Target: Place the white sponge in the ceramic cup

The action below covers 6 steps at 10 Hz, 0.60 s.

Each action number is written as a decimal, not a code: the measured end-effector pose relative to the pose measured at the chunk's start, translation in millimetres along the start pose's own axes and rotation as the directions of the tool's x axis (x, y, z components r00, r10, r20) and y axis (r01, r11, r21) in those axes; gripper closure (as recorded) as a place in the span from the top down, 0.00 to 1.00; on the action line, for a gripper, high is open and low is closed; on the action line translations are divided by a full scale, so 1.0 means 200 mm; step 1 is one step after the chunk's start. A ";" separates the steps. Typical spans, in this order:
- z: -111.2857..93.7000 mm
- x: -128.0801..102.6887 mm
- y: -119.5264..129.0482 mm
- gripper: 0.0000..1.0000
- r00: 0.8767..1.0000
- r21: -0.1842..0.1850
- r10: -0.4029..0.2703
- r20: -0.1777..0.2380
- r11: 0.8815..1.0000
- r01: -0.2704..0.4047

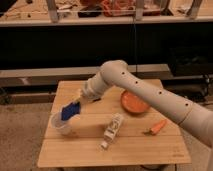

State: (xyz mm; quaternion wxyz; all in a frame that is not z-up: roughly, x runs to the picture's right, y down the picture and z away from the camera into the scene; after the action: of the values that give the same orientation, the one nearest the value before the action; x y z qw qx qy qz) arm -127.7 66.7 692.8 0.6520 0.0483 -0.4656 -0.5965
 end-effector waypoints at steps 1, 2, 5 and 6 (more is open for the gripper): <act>0.03 0.00 0.00 0.00 1.000 0.002 0.000 0.007 1.000 0.000; 0.05 0.01 0.00 0.00 1.000 0.003 0.000 0.012 1.000 0.000; 0.11 0.01 -0.01 0.00 1.000 0.000 -0.006 0.025 1.000 0.006; 0.13 0.02 -0.01 0.00 1.000 -0.002 -0.004 0.027 1.000 0.004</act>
State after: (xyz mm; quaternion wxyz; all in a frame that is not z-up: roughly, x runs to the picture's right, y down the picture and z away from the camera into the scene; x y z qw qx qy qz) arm -145.7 76.1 707.9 0.6444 0.0404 -0.4737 -0.5989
